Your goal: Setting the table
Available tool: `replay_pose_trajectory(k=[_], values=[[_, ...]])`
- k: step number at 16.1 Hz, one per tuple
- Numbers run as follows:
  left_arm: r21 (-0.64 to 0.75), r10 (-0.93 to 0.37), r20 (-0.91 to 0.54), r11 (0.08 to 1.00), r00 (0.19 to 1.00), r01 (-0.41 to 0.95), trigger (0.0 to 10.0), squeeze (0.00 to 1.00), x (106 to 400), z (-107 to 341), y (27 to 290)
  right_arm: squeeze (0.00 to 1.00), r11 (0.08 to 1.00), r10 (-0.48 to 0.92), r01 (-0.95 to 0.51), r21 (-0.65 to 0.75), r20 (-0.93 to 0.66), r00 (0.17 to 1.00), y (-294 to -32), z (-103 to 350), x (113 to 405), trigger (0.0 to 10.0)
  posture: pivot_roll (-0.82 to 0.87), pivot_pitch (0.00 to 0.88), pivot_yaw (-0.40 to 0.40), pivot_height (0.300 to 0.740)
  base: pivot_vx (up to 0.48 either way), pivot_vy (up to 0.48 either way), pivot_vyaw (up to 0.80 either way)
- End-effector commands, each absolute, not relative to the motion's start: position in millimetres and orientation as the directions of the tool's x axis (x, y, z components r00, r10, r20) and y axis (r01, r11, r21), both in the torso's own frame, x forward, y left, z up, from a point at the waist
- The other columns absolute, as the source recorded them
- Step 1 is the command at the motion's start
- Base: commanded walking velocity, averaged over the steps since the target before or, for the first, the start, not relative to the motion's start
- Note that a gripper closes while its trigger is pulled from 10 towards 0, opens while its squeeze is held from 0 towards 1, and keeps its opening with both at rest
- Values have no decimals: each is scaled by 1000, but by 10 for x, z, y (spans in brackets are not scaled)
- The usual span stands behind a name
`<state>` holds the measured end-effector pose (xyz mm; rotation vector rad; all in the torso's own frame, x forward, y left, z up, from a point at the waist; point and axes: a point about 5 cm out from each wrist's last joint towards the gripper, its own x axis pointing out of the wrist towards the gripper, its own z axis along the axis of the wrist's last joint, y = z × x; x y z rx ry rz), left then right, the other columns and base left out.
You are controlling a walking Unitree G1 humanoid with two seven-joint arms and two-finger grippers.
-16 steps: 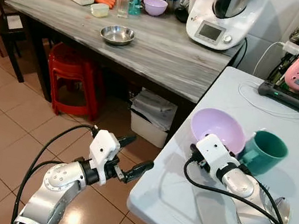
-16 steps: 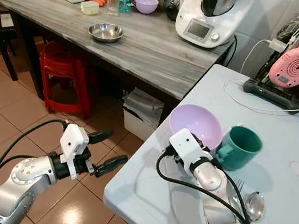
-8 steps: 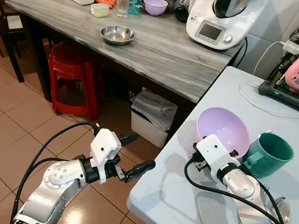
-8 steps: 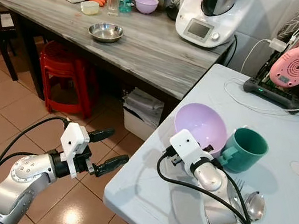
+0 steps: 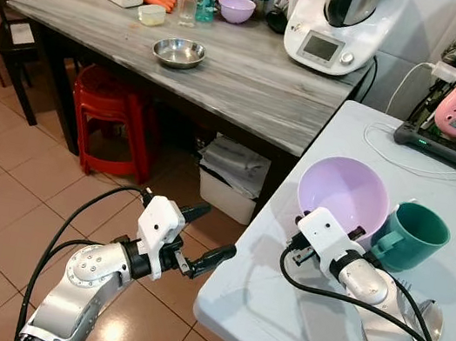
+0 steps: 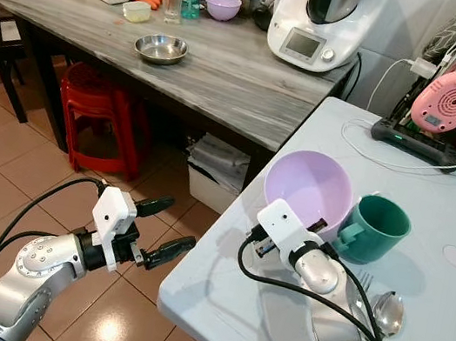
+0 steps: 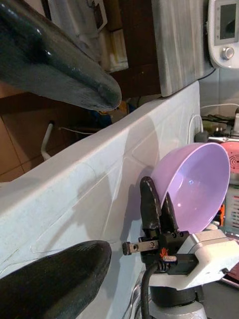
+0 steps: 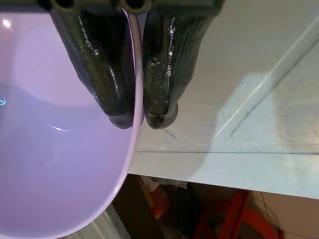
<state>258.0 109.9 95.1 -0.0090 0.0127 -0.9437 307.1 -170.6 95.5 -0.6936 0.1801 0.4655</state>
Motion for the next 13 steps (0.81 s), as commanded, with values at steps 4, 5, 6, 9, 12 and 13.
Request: replay_pose_trajectory(k=[4,5,6,9,12,13], values=[[1,-816,-22,578,578,816,10000,0,2558,901,1147,0,675,357,-462,-575,-293,887,-1719,960,3049,0,-11,0,8,740,0,0,0],[1,-816,-22,578,578,816,10000,0,2561,894,1148,0,675,358,-461,-576,-291,887,-1715,962,3049,0,-12,0,8,740,0,0,0],[1,-815,-23,580,579,815,10000,0,2575,891,1150,0,680,355,-453,-577,-281,892,-1708,974,3055,0,-13,0,8,740,0,0,0],[23,-785,-11,619,619,785,10000,0,2652,935,1175,0,720,343,-371,-586,-165,925,-1683,1109,3086,0,-14,0,7,740,0,0,0],[11,-644,-2,765,765,644,10000,0,2764,930,1281,0,791,316,-272,-547,-15,949,-1661,1297,3077,0,-16,0,7,740,0,0,0],[-10,-565,10,825,825,565,10000,0,2808,936,1352,0,825,293,-234,-515,35,956,-1655,1345,3041,9490,-16,0,7,740,0,0,0]])
